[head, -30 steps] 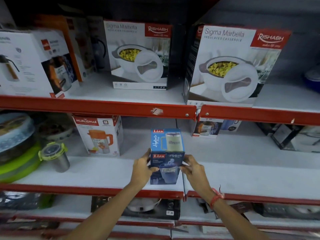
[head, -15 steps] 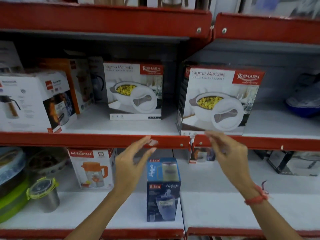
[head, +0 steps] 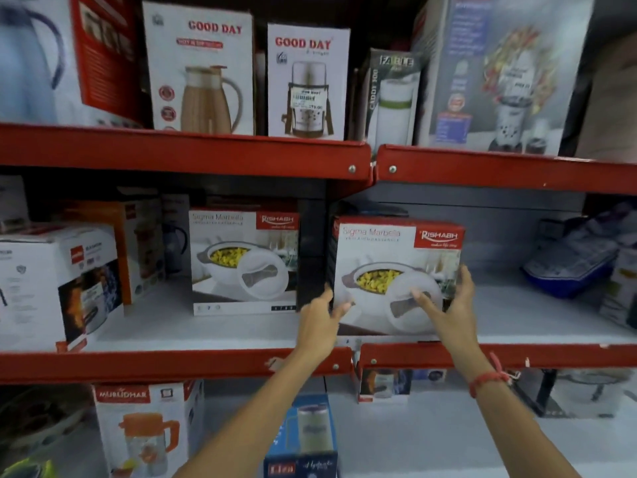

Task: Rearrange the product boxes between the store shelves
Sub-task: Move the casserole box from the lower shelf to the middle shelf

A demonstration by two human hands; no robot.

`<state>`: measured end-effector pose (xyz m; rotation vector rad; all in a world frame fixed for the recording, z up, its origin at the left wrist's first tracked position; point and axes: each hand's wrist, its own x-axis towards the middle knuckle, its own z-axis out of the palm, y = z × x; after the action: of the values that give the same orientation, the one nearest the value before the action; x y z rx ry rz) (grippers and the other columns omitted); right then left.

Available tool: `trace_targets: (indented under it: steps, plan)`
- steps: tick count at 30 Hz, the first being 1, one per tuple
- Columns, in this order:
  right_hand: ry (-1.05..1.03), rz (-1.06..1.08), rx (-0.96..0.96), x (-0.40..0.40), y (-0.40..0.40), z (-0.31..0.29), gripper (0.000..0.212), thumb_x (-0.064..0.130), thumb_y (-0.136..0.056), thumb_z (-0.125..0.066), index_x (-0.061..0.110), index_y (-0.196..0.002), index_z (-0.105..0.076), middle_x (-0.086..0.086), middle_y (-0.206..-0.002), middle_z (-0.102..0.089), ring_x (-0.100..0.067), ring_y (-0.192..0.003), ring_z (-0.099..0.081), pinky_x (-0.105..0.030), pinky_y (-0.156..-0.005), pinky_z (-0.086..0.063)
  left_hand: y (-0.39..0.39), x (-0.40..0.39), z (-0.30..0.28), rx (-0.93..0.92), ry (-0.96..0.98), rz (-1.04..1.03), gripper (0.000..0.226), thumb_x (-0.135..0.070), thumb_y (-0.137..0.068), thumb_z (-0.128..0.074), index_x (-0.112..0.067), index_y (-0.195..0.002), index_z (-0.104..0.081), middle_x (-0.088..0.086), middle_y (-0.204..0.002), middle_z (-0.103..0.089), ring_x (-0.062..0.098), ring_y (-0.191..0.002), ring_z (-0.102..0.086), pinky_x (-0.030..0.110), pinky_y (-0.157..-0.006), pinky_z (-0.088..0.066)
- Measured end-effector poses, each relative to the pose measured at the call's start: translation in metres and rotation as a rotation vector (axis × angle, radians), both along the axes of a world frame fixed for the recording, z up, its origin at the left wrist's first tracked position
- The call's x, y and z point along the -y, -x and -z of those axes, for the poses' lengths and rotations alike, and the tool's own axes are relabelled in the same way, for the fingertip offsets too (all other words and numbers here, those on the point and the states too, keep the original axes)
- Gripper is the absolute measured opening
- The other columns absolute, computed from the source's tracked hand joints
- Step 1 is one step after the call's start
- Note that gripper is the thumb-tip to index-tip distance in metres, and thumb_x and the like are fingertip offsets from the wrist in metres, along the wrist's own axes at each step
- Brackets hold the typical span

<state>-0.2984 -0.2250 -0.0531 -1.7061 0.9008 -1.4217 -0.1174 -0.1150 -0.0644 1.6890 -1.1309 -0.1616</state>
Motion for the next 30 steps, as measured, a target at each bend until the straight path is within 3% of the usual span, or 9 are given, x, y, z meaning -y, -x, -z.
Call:
trace_targets:
  steps: [3,6,11,15,17,20,24,30]
  plan:
    - [0.020,0.009,-0.060,-0.006,0.003,-0.008,0.078,0.019,-0.084,-0.070,0.020,-0.148,-0.025,-0.007,-0.150,-0.042,-0.028,-0.134,-0.044,-0.053,-0.108,-0.041,-0.008,-0.012,-0.008,-0.057,0.073,-0.066,0.033,-0.018,-0.092,-0.056,-0.012,-0.125,-0.060,0.011,-0.119,-0.069,0.029,-0.111,-0.062,0.042,-0.092,-0.053]
    - [0.083,-0.022,-0.061,-0.028,0.003,-0.020,0.067,0.019,-0.086,-0.068,0.025,-0.144,-0.036,-0.002,-0.141,-0.053,-0.020,-0.119,-0.054,-0.047,-0.100,-0.049,-0.016,-0.047,-0.021,-0.052,0.159,-0.073,0.023,-0.017,-0.090,-0.058,-0.020,-0.110,-0.069,0.007,-0.107,-0.074,0.023,-0.101,-0.067,0.048,-0.088,-0.055]
    - [0.145,-0.080,-0.070,-0.079,0.008,-0.026,0.067,0.024,-0.082,-0.071,0.034,-0.141,-0.042,0.021,-0.125,-0.058,-0.007,-0.104,-0.061,-0.045,-0.096,-0.051,-0.024,-0.128,-0.035,-0.080,0.205,-0.011,0.024,-0.019,-0.085,-0.064,-0.030,-0.105,-0.068,-0.025,-0.081,-0.072,-0.002,-0.086,-0.069,0.026,-0.079,-0.056]
    - [0.128,-0.151,-0.057,-0.118,0.014,-0.019,0.064,0.022,-0.080,-0.073,0.040,-0.136,-0.048,0.051,-0.096,-0.058,0.007,-0.095,-0.063,-0.038,-0.089,-0.056,-0.026,-0.177,-0.029,-0.190,0.247,0.017,0.031,-0.017,-0.081,-0.066,-0.032,-0.108,-0.065,-0.031,-0.076,-0.072,-0.006,-0.082,-0.069,0.015,-0.066,-0.058]
    - [0.123,-0.185,-0.028,-0.131,0.014,-0.015,0.063,0.023,-0.078,-0.074,0.040,-0.134,-0.050,0.047,-0.104,-0.061,0.001,-0.096,-0.068,-0.043,-0.084,-0.060,-0.027,-0.193,-0.025,-0.193,0.255,0.009,0.032,-0.015,-0.081,-0.065,-0.040,-0.101,-0.063,-0.034,-0.072,-0.070,-0.011,-0.079,-0.067,0.010,-0.059,-0.055]
    - [0.099,-0.225,0.024,-0.142,0.014,-0.010,0.063,0.027,-0.075,-0.074,0.035,-0.134,-0.053,0.024,-0.127,-0.062,-0.006,-0.102,-0.069,-0.048,-0.084,-0.059,-0.028,-0.206,-0.023,-0.171,0.241,-0.029,0.035,-0.015,-0.081,-0.065,-0.047,-0.095,-0.061,-0.038,-0.069,-0.067,-0.013,-0.081,-0.065,0.010,-0.059,-0.055]
    - [0.066,-0.219,0.052,-0.148,0.013,-0.004,0.063,0.026,-0.072,-0.076,0.041,-0.129,-0.055,0.003,-0.118,-0.071,-0.011,-0.100,-0.071,-0.049,-0.089,-0.057,-0.031,-0.215,-0.021,-0.170,0.234,-0.051,0.036,-0.016,-0.081,-0.065,-0.049,-0.094,-0.060,-0.034,-0.072,-0.069,-0.009,-0.086,-0.066,0.012,-0.066,-0.057]
    - [0.118,-0.189,0.049,-0.147,0.001,-0.004,0.063,0.027,-0.071,-0.077,0.044,-0.128,-0.055,0.010,-0.119,-0.070,-0.009,-0.099,-0.070,-0.048,-0.088,-0.058,-0.041,-0.210,-0.023,-0.180,0.257,-0.077,0.036,-0.019,-0.081,-0.065,-0.048,-0.102,-0.059,-0.038,-0.077,-0.067,-0.006,-0.087,-0.067,0.014,-0.068,-0.057]
